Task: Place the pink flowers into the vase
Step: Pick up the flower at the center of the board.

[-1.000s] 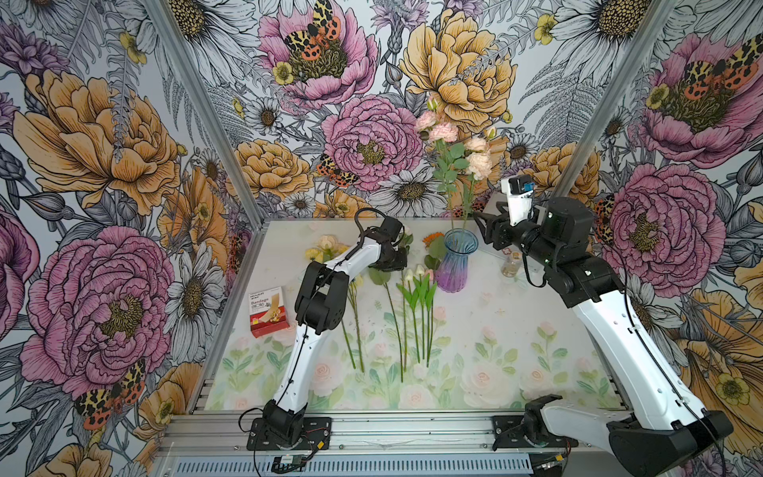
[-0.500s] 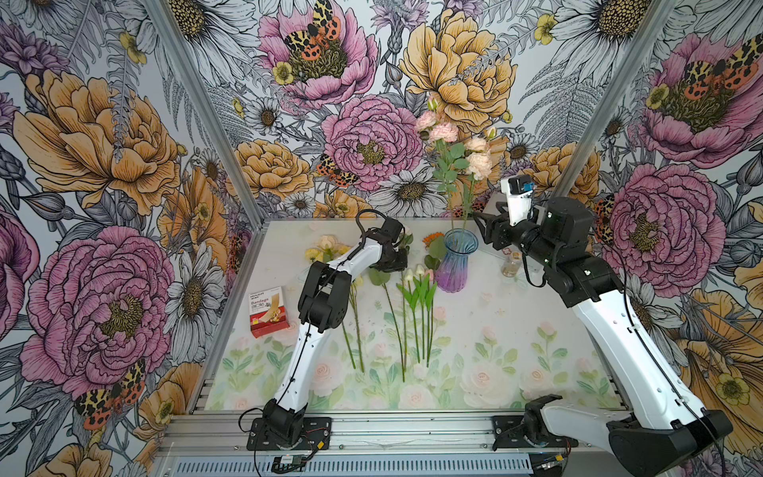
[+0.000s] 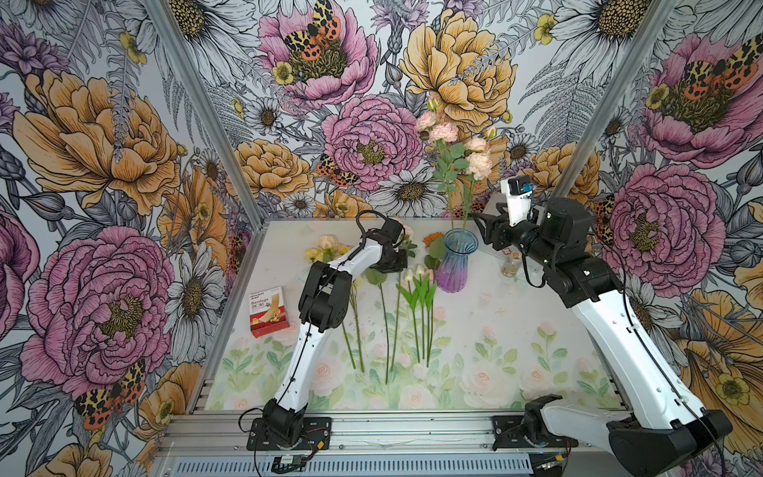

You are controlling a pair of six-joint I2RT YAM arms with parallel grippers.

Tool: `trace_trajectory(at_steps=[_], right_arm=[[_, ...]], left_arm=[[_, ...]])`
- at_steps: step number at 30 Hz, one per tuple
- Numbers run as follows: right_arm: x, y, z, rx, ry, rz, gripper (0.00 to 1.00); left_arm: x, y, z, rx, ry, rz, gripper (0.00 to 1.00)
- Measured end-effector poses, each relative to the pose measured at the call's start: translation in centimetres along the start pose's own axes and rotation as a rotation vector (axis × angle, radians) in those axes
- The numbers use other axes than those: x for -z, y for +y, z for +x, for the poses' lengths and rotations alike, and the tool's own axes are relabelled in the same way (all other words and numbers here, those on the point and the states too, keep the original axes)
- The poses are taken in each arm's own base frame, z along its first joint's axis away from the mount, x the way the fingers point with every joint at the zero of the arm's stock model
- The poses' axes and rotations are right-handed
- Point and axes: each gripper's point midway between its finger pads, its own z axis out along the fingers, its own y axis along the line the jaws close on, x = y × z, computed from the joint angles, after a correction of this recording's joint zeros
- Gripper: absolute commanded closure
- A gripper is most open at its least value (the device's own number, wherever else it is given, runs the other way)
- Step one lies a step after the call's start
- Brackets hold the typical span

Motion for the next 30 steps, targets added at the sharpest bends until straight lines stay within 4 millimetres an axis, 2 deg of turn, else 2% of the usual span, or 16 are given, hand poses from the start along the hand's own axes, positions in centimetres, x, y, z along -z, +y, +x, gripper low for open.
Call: trace_trajectory(at_steps=[6,11,14,22,27,30], right_arm=[[-0.2,0.0,0.5,-0.007,0.011,-0.001,0.33],[-0.2,0.0,0.5,-0.013,0.010,-0.002,0.33],[-0.2,0.1,0.5,-0.020,0.010,-0.006,0.33],[-0.8,0.7,0.3,-0.037,0.014,-0.051,0.33],[-1.9,2.0,-0.9,-0.044,0.005,-0.119,0.33],[-2.6,3.2,-1.4,-0.042,0.004,-0.175,0.33]], left_arm=[[0.4,-0.1,-0.2,0.004,-0.008,0.003,0.99],[3.1,-0.8,-1.6,0.018,-0.055,0.025,1.00],[6.3,-1.8,-3.1,0.016,-0.113,0.051,1.00],[17.2,-4.6,-7.1,-0.018,-0.324,0.150,1.00],[22.3,-5.1,-8.1,-0.066,-0.431,0.211,1.00],[24.4,-4.7,-7.8,-0.104,-0.480,0.242,1.00]])
